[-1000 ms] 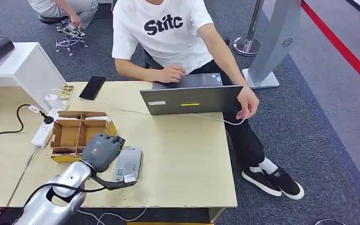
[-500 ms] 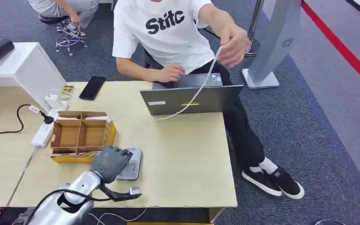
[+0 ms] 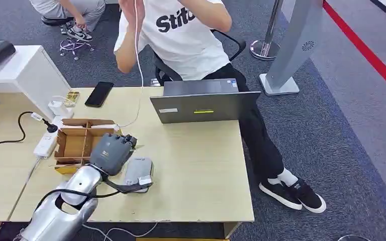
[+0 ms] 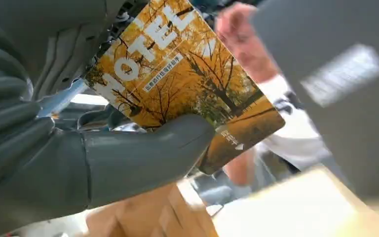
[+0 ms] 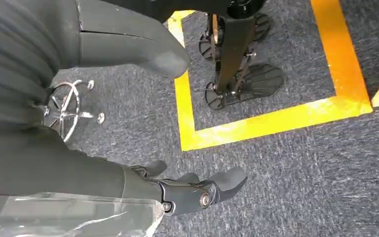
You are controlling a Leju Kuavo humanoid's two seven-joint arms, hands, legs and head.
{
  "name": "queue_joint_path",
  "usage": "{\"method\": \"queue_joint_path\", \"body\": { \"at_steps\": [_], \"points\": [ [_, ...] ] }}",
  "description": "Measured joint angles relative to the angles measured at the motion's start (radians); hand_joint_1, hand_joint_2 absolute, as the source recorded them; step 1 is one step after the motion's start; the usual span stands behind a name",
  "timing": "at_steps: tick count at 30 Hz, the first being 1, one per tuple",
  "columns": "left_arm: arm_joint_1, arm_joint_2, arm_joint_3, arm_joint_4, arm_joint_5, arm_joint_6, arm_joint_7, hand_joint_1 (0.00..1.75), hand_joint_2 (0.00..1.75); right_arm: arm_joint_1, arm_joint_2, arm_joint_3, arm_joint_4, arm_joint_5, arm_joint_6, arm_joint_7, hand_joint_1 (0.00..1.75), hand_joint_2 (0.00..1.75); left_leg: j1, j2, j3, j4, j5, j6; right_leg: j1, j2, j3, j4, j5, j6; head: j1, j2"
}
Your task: Pass the card to the sensor for recognition and then transmit it.
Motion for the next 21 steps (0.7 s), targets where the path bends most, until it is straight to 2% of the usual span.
{"method": "queue_joint_path", "body": {
  "at_steps": [6, 10, 21],
  "points": [
    [-0.068, -0.007, 0.159, -0.062, 0.003, -0.043, 0.002, 1.75, 1.75, 0.000, 0.000, -0.008, 0.000, 0.014, 0.002, 0.003, 0.00, 1.75, 0.000, 0.000, 0.000, 0.000, 0.001, 0.000, 0.000, 0.000, 0.000, 0.000, 0.001, 0.000, 0.000, 0.000],
    [-0.076, -0.016, 0.244, -0.075, 0.004, -0.051, 0.001, 1.75, 1.75, 0.000, 0.001, -0.011, 0.000, 0.020, 0.002, 0.003, 0.00, 1.75, 0.000, 0.000, 0.000, 0.000, 0.001, 0.000, 0.000, 0.001, 0.000, 0.000, 0.001, 0.000, 0.000, 0.000],
    [-0.051, -0.023, 0.370, -0.075, -0.005, -0.050, -0.011, 1.75, 1.75, -0.001, 0.003, -0.016, 0.000, 0.029, 0.000, 0.006, 0.00, 1.75, 0.000, 0.000, -0.001, 0.000, 0.001, 0.000, 0.000, 0.000, -0.001, 0.000, 0.001, 0.000, 0.000, 0.000]
  ]
}}
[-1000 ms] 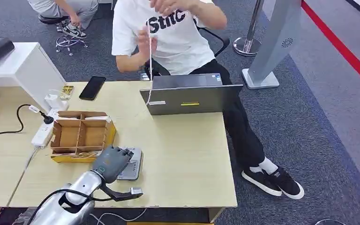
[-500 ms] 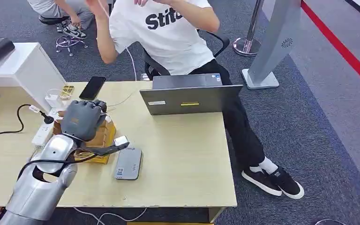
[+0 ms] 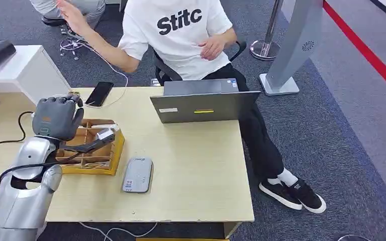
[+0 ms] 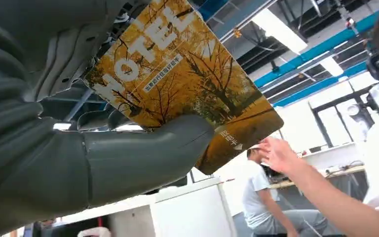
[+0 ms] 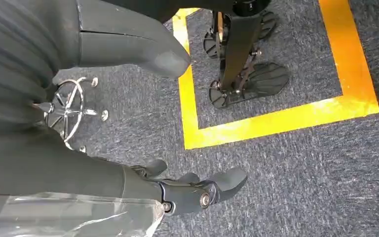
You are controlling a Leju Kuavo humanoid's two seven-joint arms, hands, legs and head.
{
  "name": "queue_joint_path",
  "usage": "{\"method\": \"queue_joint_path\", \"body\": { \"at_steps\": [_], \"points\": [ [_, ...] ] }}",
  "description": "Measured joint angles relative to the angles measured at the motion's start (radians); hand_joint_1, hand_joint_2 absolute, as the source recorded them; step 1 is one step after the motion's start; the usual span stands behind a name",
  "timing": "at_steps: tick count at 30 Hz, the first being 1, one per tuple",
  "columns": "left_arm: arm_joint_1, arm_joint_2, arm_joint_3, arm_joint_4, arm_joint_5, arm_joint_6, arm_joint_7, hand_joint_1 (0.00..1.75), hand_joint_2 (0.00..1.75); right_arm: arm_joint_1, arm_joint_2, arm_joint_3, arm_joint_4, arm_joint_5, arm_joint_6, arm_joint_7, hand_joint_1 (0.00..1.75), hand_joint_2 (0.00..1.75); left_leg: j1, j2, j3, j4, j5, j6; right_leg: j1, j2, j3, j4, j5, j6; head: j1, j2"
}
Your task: Pass the card to the sensor for recognition and then transmit it.
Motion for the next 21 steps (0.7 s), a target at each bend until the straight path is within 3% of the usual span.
{"method": "queue_joint_path", "body": {
  "at_steps": [18, 19, 20, 21],
  "points": [
    [0.033, -0.010, 0.093, 0.012, -0.027, 0.000, -0.023, 1.75, 1.75, -0.001, 0.004, -0.002, 0.000, 0.005, 0.000, 0.002, 0.00, 1.75, 0.000, 0.000, 0.000, 0.000, 0.000, 0.000, 0.000, 0.000, -0.001, 0.000, 0.000, 0.000, 0.000, 0.000],
    [0.033, -0.011, 0.094, 0.013, -0.030, 0.000, -0.026, 1.62, 1.75, 0.000, 0.004, -0.002, 0.000, 0.006, 0.000, 0.002, 0.00, 1.75, 0.000, 0.000, 0.000, 0.000, 0.000, 0.000, 0.000, 0.001, -0.001, 0.000, 0.000, 0.000, 0.000, 0.000],
    [0.033, -0.013, 0.095, 0.013, -0.030, 0.000, -0.027, 0.19, 1.75, 0.000, 0.004, -0.002, 0.000, 0.006, 0.000, 0.002, 0.00, 1.75, 0.000, 0.001, -0.001, 0.000, 0.000, 0.000, 0.000, 0.001, -0.001, 0.000, 0.000, 0.000, 0.000, 0.000],
    [0.033, -0.014, 0.095, 0.013, -0.032, 0.000, -0.027, 0.00, 1.75, 0.000, 0.004, -0.003, 0.000, 0.006, 0.000, 0.002, 0.00, 1.75, 0.000, 0.001, -0.001, 0.000, 0.000, 0.000, 0.000, 0.002, -0.001, 0.000, 0.000, 0.000, 0.000, 0.000]
  ]
}}
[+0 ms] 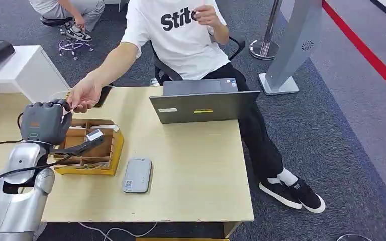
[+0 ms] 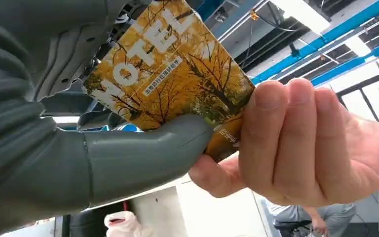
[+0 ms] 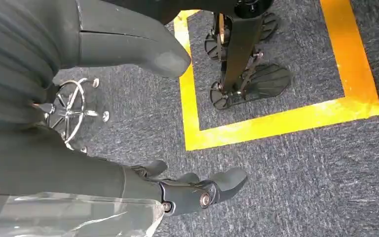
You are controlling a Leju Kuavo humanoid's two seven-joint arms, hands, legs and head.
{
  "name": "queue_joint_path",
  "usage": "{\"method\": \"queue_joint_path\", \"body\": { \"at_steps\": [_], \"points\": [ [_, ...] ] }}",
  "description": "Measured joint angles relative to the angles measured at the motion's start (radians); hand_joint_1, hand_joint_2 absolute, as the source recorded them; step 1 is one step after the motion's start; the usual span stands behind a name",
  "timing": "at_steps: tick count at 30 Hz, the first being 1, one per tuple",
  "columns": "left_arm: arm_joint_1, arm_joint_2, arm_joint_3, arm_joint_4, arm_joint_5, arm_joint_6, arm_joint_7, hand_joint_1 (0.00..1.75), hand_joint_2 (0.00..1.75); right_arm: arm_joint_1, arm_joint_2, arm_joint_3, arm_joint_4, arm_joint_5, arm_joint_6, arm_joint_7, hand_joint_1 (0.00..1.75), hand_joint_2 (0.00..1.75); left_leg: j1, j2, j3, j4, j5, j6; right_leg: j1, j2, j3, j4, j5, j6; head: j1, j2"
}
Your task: Pass the card to the sensor for recognition and then transmit it.
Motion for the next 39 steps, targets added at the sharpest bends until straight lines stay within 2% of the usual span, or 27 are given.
{"method": "queue_joint_path", "body": {
  "at_steps": [3, 6, 11, 13, 16, 19, 25, 30, 35, 39],
  "points": [
    [0.002, -0.005, 0.005, 0.000, 0.004, 0.012, -0.007, 0.00, 1.75, 0.000, 0.000, -0.001, 0.000, 0.000, 0.000, 0.000, 0.00, 1.75, 0.000, -0.001, 0.000, 0.000, 0.000, 0.000, 0.000, -0.001, 0.000, 0.000, 0.000, 0.000, 0.000, 0.000],
    [0.042, -0.054, 0.036, -0.051, 0.107, 0.071, -0.053, 0.00, 1.75, -0.001, 0.002, -0.013, 0.000, -0.015, -0.002, 0.000, 0.00, 1.75, 0.000, -0.001, -0.001, 0.000, 0.000, 0.000, 0.000, -0.001, -0.001, -0.001, -0.001, 0.000, -0.001, 0.000],
    [0.163, -0.199, 0.090, -0.282, 0.270, 0.118, -0.146, 0.00, 1.75, 0.001, 0.011, -0.037, 0.000, -0.033, -0.027, 0.021, 0.00, 1.75, -0.001, 0.000, -0.003, 0.000, -0.002, 0.001, 0.000, -0.001, -0.001, -0.002, -0.001, 0.001, 0.001, 0.000],
    [0.222, -0.232, 0.092, -0.357, 0.280, 0.113, -0.183, 0.00, 1.75, 0.003, 0.013, -0.047, 0.000, -0.037, -0.034, 0.025, 0.00, 1.75, -0.001, 0.000, -0.002, 0.000, -0.002, 0.001, -0.001, -0.001, -0.001, -0.002, -0.001, 0.001, 0.000, 0.000],
    [0.306, -0.254, 0.090, -0.424, 0.270, 0.103, -0.223, 0.00, 1.75, 0.004, 0.014, -0.056, 0.000, -0.042, -0.036, 0.029, 0.00, 1.75, -0.001, 0.000, -0.002, 0.000, -0.002, 0.002, -0.001, -0.001, -0.002, -0.002, -0.001, 0.001, 0.001, 0.000],
    [0.366, -0.232, 0.052, -0.433, 0.226, 0.077, -0.212, 0.00, 1.75, 0.003, 0.014, -0.067, 0.000, -0.043, -0.028, 0.024, 0.00, 1.75, 0.000, 0.000, -0.002, 0.000, -0.002, 0.001, 0.000, -0.001, -0.002, -0.002, -0.001, 0.001, 0.000, 0.000],
    [0.418, -0.107, -0.055, -0.355, 0.135, 0.036, -0.098, 0.00, 1.75, 0.002, 0.014, -0.069, 0.000, -0.023, -0.001, -0.006, 0.00, 1.75, 0.000, 0.000, -0.002, -0.001, -0.001, 0.000, 0.000, -0.001, -0.002, 0.000, -0.001, 0.001, 0.001, 0.000],
    [0.416, -0.010, -0.090, -0.256, 0.069, 0.030, -0.035, 0.00, 1.75, 0.002, 0.014, -0.069, 0.000, -0.011, 0.000, -0.011, 0.00, 1.75, 0.000, 0.000, -0.002, -0.001, 0.000, -0.001, 0.000, -0.001, -0.002, 0.000, 0.000, 0.000, 0.001, 0.000],
    [0.402, 0.031, -0.104, -0.185, 0.032, 0.035, -0.009, 0.00, 1.75, 0.002, 0.014, -0.069, -0.001, -0.003, -0.003, -0.002, 0.00, 1.75, 0.000, 0.000, -0.002, -0.001, 0.000, -0.001, 0.000, -0.001, -0.002, 0.000, 0.000, 0.000, 0.001, 0.000],
    [0.385, 0.036, -0.105, -0.144, 0.020, 0.040, 0.003, 0.00, 1.75, 0.002, 0.014, -0.069, 0.000, -0.003, -0.003, 0.002, 0.00, 1.75, 0.000, 0.000, -0.002, 0.000, 0.000, -0.001, 0.000, -0.001, -0.002, 0.000, 0.000, 0.000, 0.001, 0.000]
  ]
}}
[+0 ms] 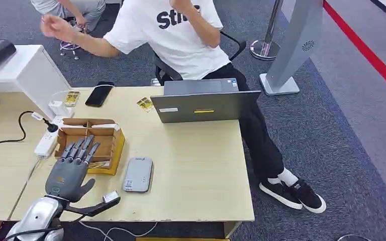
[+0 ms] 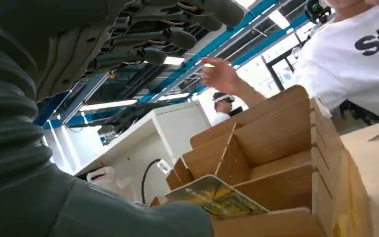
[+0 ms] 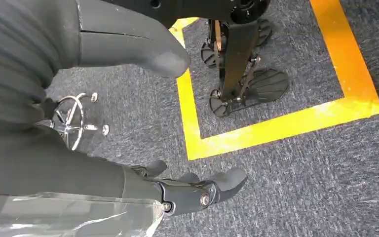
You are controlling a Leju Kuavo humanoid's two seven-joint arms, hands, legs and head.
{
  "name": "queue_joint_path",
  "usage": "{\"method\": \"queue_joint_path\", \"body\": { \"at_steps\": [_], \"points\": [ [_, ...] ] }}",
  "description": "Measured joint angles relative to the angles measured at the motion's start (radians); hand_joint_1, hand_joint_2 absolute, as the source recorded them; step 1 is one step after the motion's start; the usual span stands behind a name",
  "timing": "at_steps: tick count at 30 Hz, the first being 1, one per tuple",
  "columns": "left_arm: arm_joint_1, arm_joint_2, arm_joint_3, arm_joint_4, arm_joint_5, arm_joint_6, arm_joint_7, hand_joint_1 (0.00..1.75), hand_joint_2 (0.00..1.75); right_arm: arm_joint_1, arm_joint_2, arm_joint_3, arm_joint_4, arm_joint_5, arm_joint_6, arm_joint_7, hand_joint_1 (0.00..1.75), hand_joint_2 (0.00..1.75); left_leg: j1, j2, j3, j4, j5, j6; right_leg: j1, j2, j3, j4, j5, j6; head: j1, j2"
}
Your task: Pass the card to the sensor for recognition and then transmit it.
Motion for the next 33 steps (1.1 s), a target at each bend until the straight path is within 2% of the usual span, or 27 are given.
{"method": "queue_joint_path", "body": {
  "at_steps": [11, 22, 23, 24, 25, 26, 27, 33],
  "points": [
    [-0.054, -0.016, 0.000, 0.133, -0.020, 0.023, 0.010, 0.00, 1.75, -0.001, 0.000, 0.000, 0.000, 0.014, 0.003, -0.002, 0.00, 1.75, 0.000, 0.000, 0.000, 0.000, 0.000, 0.000, 0.000, 0.000, 0.000, 0.000, 0.000, 0.000, 0.000, 0.000],
    [-0.064, -0.035, 0.001, 0.210, -0.020, 0.034, 0.009, 0.00, 1.75, -0.001, 0.002, 0.000, 0.000, 0.018, 0.001, 0.004, 0.00, 1.75, 0.000, 0.000, 0.000, 0.000, 0.000, 0.000, 0.000, 0.000, 0.000, 0.000, 0.000, 0.000, 0.000, 0.000],
    [-0.064, -0.035, 0.001, 0.212, -0.020, 0.034, 0.009, 0.58, 1.75, -0.001, 0.002, 0.000, 0.000, 0.018, 0.001, 0.005, 0.00, 1.75, 0.000, 0.000, 0.000, 0.000, 0.000, 0.000, 0.000, 0.000, 0.000, 0.000, 0.000, 0.000, 0.000, 0.000],
    [-0.064, -0.035, 0.002, 0.214, -0.020, 0.035, 0.009, 0.94, 1.75, -0.001, 0.002, 0.000, 0.000, 0.018, 0.000, 0.005, 0.00, 1.75, 0.000, 0.000, 0.000, 0.000, 0.000, 0.000, 0.000, 0.000, 0.000, 0.000, 0.000, 0.000, 0.000, 0.000],
    [-0.064, -0.035, 0.003, 0.216, -0.020, 0.035, 0.009, 0.94, 1.75, -0.001, 0.002, 0.000, 0.000, 0.018, 0.001, 0.005, 0.00, 1.75, 0.000, 0.000, 0.000, 0.000, 0.000, 0.000, 0.000, 0.000, 0.000, 0.000, 0.000, 0.000, 0.000, 0.000],
    [-0.064, -0.035, 0.003, 0.217, -0.020, 0.035, 0.009, 1.55, 1.75, -0.001, 0.002, 0.000, 0.000, 0.018, 0.001, 0.005, 0.00, 1.75, 0.000, 0.000, 0.000, 0.000, 0.000, 0.000, 0.000, 0.000, 0.000, 0.000, 0.000, 0.000, 0.000, 0.000],
    [-0.064, -0.036, 0.004, 0.217, -0.020, 0.036, 0.009, 1.75, 1.75, -0.001, 0.002, 0.000, 0.000, 0.017, 0.001, 0.005, 0.00, 1.75, 0.000, 0.000, 0.000, 0.000, 0.000, 0.000, 0.000, 0.000, 0.000, 0.000, 0.000, 0.000, 0.000, 0.000],
    [-0.064, -0.043, 0.021, 0.211, -0.020, 0.035, 0.000, 1.75, 1.75, -0.001, 0.002, 0.000, 0.000, 0.014, 0.001, 0.005, 0.00, 1.75, 0.000, 0.000, 0.000, 0.000, 0.000, 0.000, 0.000, 0.000, 0.000, 0.000, 0.000, 0.000, 0.000, 0.000]
  ]
}}
